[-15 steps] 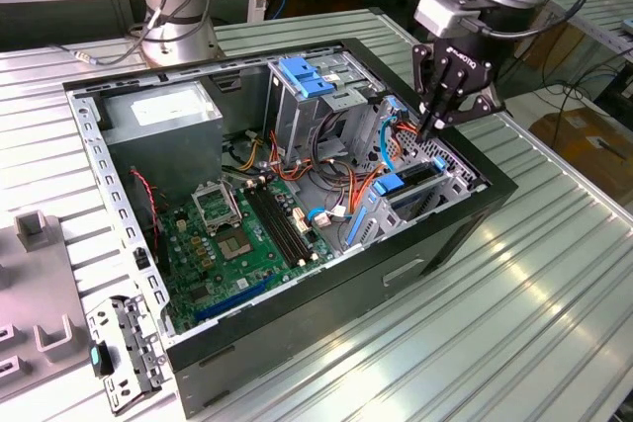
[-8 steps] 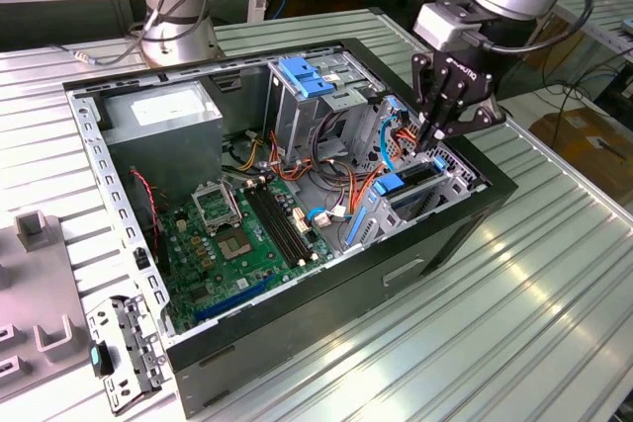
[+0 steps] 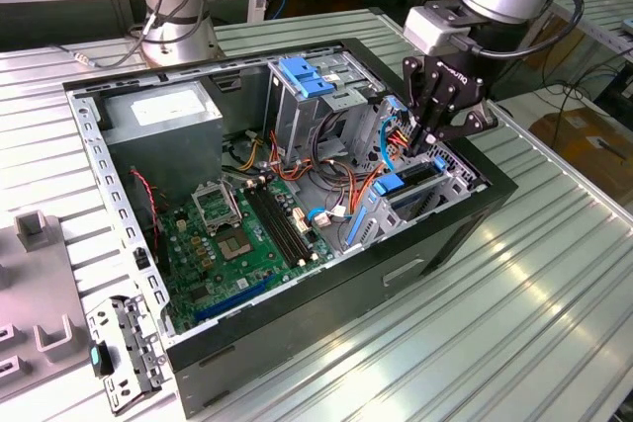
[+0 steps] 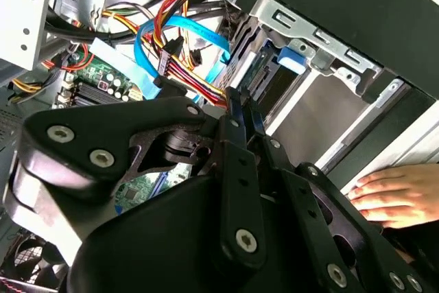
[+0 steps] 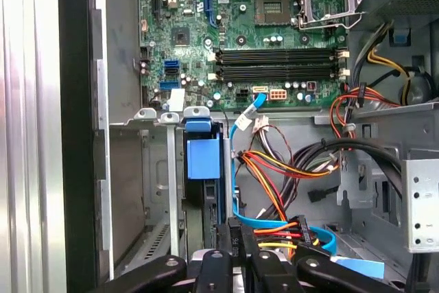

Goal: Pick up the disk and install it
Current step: 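Insert the first disk wire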

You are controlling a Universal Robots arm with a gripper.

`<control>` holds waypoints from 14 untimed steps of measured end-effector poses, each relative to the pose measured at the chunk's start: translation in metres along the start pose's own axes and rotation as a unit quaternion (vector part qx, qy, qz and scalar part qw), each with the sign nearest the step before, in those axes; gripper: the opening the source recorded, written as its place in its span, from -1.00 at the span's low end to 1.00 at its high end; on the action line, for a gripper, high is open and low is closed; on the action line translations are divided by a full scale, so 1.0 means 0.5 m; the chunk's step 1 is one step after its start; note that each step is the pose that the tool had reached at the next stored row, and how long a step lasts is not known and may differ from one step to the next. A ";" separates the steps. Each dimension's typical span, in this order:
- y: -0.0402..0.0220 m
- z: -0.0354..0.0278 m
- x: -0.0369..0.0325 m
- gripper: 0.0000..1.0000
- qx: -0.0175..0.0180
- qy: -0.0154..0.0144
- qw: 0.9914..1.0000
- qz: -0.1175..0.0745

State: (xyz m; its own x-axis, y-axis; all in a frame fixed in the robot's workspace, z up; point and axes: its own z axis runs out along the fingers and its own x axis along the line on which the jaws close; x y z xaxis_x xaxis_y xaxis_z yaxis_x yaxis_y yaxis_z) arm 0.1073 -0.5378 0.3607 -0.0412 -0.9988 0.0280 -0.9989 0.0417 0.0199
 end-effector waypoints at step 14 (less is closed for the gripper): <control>0.000 0.003 0.017 -0.65 0.001 -0.006 1.000 0.000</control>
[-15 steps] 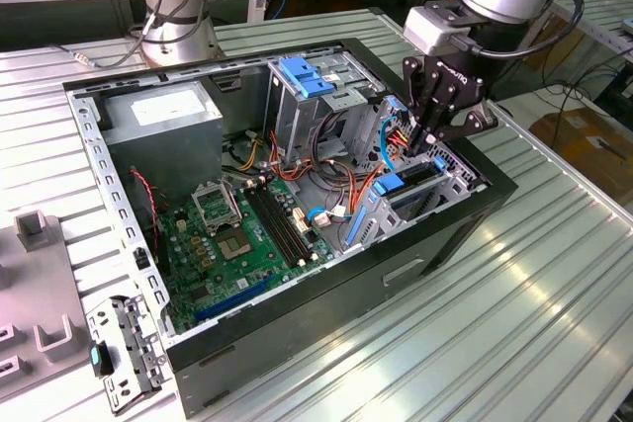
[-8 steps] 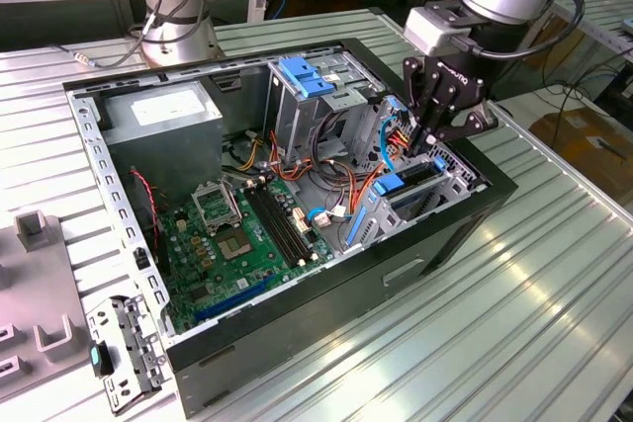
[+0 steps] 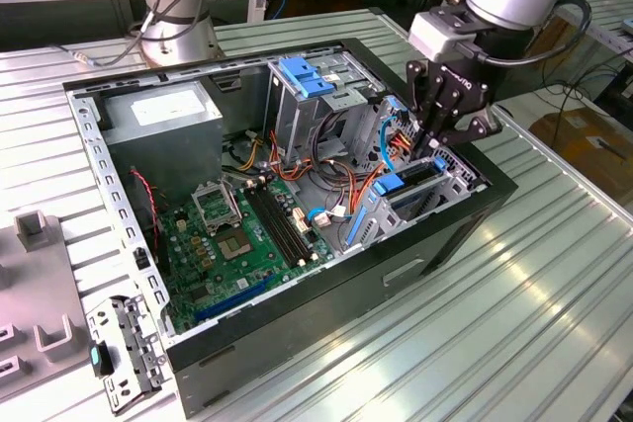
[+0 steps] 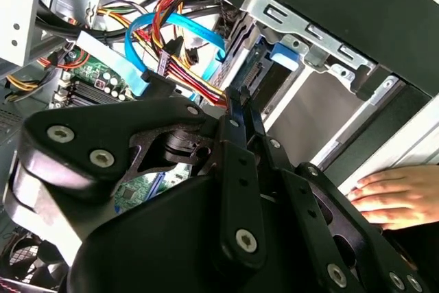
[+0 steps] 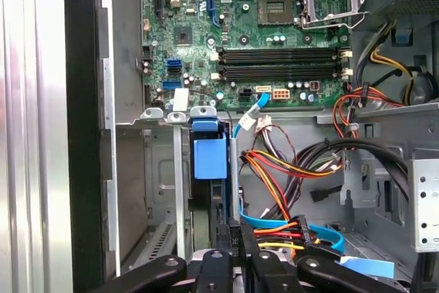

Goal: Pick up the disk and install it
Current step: 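Insert the first disk wire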

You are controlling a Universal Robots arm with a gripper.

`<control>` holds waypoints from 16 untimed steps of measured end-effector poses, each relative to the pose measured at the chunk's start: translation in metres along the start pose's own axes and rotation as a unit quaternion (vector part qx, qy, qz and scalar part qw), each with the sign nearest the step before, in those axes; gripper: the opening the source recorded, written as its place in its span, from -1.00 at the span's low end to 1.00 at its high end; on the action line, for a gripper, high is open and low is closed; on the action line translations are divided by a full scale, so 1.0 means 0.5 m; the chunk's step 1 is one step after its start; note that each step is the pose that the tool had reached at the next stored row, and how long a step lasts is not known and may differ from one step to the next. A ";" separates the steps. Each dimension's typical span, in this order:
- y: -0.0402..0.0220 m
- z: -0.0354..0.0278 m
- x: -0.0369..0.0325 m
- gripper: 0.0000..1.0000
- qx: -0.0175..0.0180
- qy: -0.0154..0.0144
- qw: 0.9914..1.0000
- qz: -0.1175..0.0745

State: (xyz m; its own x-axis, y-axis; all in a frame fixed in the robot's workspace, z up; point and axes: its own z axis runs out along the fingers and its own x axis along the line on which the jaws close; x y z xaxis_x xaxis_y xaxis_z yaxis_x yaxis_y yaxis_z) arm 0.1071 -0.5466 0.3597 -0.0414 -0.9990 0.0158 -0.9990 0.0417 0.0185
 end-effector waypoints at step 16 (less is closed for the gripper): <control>-0.015 0.023 0.004 -0.65 0.008 -0.007 1.000 -0.008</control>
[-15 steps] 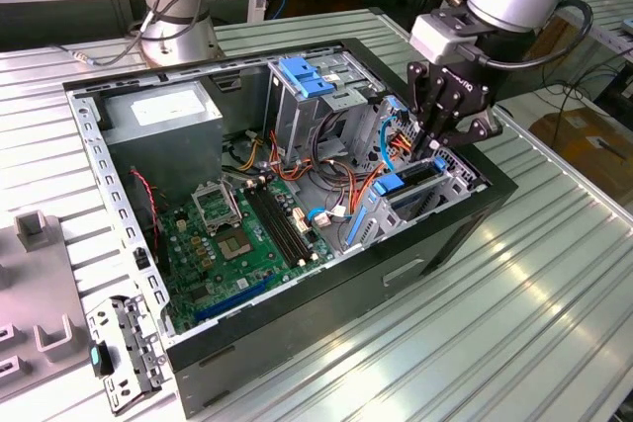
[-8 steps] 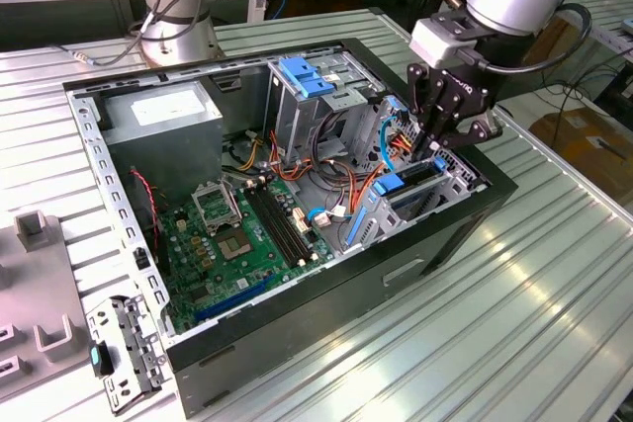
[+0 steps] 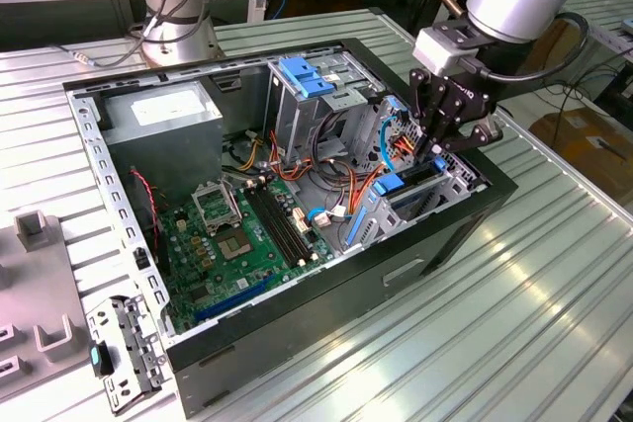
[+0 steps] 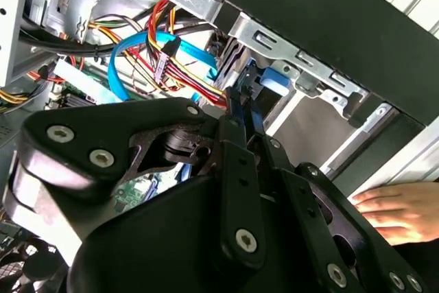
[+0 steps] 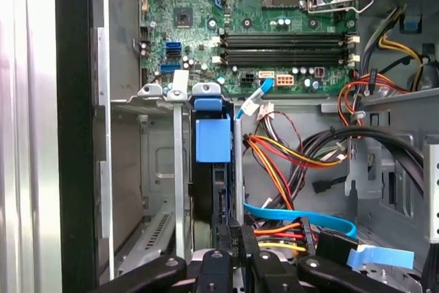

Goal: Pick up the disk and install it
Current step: 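Insert the first disk wire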

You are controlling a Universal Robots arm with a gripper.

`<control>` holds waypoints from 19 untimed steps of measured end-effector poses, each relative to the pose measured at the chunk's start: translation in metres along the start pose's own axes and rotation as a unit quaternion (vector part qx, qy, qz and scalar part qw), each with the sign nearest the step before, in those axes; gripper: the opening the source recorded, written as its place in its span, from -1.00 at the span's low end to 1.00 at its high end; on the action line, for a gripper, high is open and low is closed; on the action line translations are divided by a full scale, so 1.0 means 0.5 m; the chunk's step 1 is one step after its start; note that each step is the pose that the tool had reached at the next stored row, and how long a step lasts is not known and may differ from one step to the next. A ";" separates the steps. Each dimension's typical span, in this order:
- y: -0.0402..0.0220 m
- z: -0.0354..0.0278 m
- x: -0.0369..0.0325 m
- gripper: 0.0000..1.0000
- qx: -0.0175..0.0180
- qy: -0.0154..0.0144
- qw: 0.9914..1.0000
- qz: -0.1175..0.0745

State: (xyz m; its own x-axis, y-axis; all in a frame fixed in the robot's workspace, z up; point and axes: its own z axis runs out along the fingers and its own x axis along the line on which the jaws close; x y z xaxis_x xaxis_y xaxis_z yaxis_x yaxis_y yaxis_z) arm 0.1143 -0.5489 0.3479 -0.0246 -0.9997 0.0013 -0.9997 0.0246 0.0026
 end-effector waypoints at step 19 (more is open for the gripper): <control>0.000 0.017 0.008 -0.65 0.000 -0.001 1.000 -0.001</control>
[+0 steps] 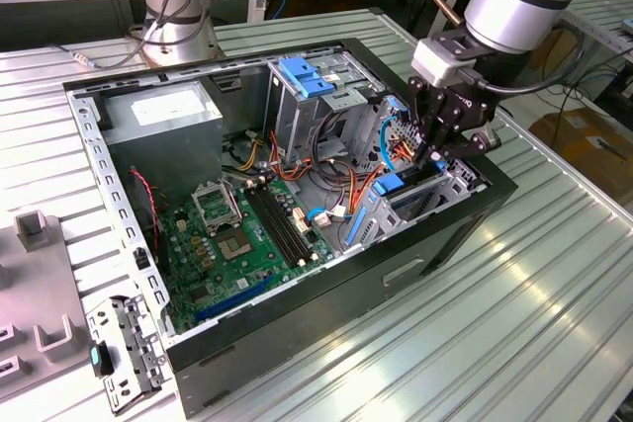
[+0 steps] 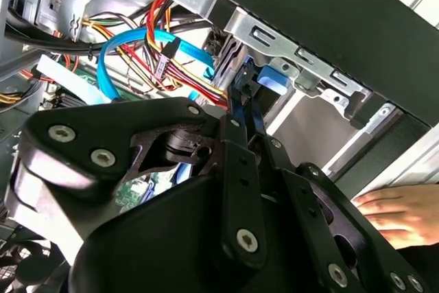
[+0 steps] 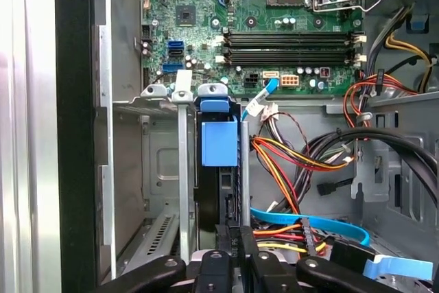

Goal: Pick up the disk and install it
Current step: 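Insert the first disk wire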

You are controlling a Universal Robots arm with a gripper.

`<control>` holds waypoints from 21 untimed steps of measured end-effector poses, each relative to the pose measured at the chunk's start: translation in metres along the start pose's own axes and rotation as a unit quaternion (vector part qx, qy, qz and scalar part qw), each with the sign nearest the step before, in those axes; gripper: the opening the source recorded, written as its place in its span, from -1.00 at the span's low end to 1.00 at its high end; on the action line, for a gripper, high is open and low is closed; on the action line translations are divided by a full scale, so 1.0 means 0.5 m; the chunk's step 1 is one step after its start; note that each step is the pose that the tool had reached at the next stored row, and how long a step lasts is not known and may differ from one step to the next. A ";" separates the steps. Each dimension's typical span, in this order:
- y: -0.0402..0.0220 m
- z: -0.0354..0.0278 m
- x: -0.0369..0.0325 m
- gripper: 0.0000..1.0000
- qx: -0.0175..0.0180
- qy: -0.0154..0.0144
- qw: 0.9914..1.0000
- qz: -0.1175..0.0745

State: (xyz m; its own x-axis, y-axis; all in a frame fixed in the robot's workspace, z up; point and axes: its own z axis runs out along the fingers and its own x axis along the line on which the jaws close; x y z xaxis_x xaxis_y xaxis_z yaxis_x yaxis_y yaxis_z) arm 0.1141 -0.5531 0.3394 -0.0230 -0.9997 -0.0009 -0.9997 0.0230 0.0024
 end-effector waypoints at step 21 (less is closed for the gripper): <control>0.000 -0.031 0.000 -0.79 0.000 -0.001 1.000 0.000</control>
State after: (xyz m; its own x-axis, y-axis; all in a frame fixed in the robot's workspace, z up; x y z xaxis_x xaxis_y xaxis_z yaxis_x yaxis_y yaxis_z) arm 0.1142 -0.5530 0.3551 -0.0230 -0.9997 -0.0019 -0.9997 0.0229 0.0023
